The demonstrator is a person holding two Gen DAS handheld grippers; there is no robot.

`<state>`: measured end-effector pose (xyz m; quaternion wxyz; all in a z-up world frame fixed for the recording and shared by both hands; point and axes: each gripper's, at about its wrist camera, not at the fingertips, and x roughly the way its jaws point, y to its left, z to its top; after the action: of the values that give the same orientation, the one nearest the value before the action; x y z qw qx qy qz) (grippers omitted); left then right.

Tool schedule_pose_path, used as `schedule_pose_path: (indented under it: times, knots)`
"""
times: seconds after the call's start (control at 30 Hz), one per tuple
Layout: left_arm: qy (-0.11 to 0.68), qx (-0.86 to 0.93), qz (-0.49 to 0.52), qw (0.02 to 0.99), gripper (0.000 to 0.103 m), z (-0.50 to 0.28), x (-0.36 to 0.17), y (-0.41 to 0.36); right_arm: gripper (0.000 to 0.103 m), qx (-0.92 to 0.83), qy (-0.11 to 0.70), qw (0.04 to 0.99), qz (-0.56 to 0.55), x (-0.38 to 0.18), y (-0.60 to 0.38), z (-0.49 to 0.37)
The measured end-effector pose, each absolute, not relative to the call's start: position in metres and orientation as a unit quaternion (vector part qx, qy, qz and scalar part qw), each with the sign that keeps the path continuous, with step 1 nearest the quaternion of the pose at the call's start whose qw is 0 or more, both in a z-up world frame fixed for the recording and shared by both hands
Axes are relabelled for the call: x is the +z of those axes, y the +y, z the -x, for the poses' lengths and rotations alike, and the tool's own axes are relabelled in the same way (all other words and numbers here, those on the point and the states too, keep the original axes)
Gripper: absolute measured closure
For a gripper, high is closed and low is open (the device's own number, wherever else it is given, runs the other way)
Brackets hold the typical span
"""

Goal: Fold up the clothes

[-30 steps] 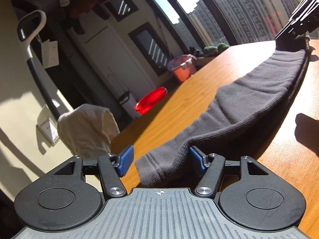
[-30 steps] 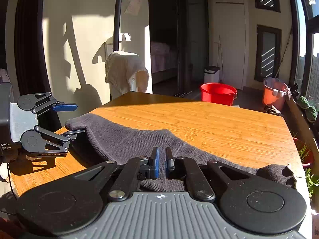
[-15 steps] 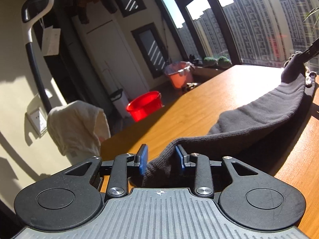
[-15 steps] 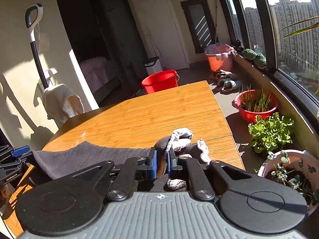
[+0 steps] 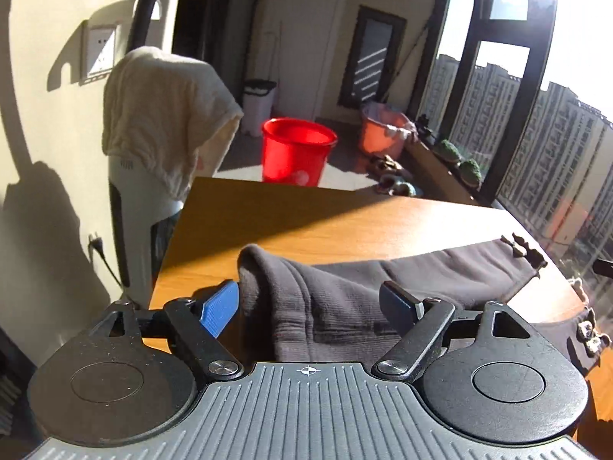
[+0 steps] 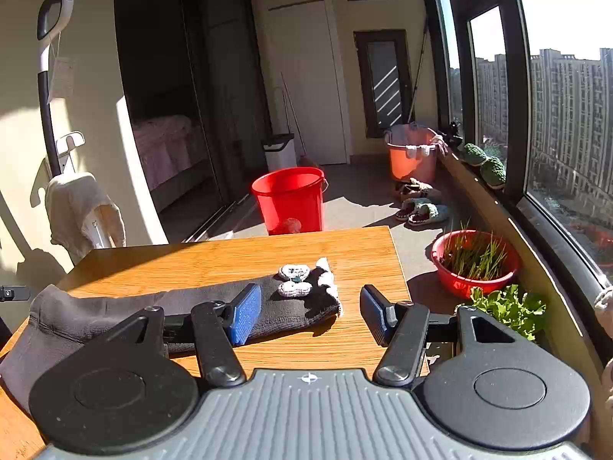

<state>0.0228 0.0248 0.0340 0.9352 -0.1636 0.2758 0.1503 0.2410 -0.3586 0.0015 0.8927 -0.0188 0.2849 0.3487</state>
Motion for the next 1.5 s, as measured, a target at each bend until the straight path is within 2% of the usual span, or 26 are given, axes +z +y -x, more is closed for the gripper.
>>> schedule_pose_path:
  times: [0.07,0.17,0.2,0.27,0.37,0.53,0.7,0.83,0.9,1.03,1.13,1.17,1.5]
  knots:
    - [0.297,0.107,0.177,0.932,0.009,-0.01,0.027,0.001,0.044,0.377,0.311,0.872,0.026,-0.012,-0.362,-0.217]
    - [0.322,0.104,0.153,0.929,0.009,-0.015,0.012,-0.01,0.044,0.403,0.348,0.845,0.036,-0.033,-0.352,-0.201]
    - [0.329,0.112,0.148,0.926,0.01,-0.021,0.007,-0.007,0.043,0.405,0.346,0.845,0.04,-0.037,-0.346,-0.2]
    - [0.328,0.117,0.153,0.925,0.011,-0.035,-0.002,0.003,0.033,0.403,0.334,0.85,0.052,-0.039,-0.334,-0.199]
    - [0.32,0.127,0.148,0.927,0.011,-0.057,-0.003,0.016,0.026,0.403,0.328,0.853,0.053,-0.042,-0.316,-0.21]
    - [0.316,0.155,0.083,0.932,0.009,-0.104,-0.015,0.025,0.025,0.391,0.325,0.859,0.059,-0.041,-0.294,-0.232]
    - [0.329,0.162,0.017,0.93,0.005,-0.1,-0.02,0.009,0.022,0.38,0.323,0.864,0.064,-0.041,-0.288,-0.238]
    - [0.319,0.21,0.081,0.921,0.003,-0.094,-0.018,0.036,0.013,0.365,0.325,0.87,0.069,-0.042,-0.27,-0.252]
    - [0.318,0.228,0.116,0.913,0.003,-0.088,-0.016,0.045,0.012,0.354,0.325,0.874,0.069,-0.042,-0.265,-0.259]
    - [0.282,0.232,0.135,0.921,0.002,-0.051,-0.001,0.013,0.011,0.335,0.305,0.889,0.073,-0.04,-0.272,-0.246]
    - [0.267,0.209,0.155,0.928,0.0,-0.024,0.004,-0.023,0.0,0.333,0.298,0.892,0.067,-0.039,-0.281,-0.226]
    - [0.264,0.197,0.162,0.93,0.0,-0.016,0.004,-0.035,0.0,0.325,0.301,0.894,0.065,-0.038,-0.283,-0.218]
    - [0.333,0.223,0.102,0.91,0.0,-0.023,-0.021,-0.109,0.0,0.294,0.349,0.889,0.033,-0.04,-0.299,-0.157]
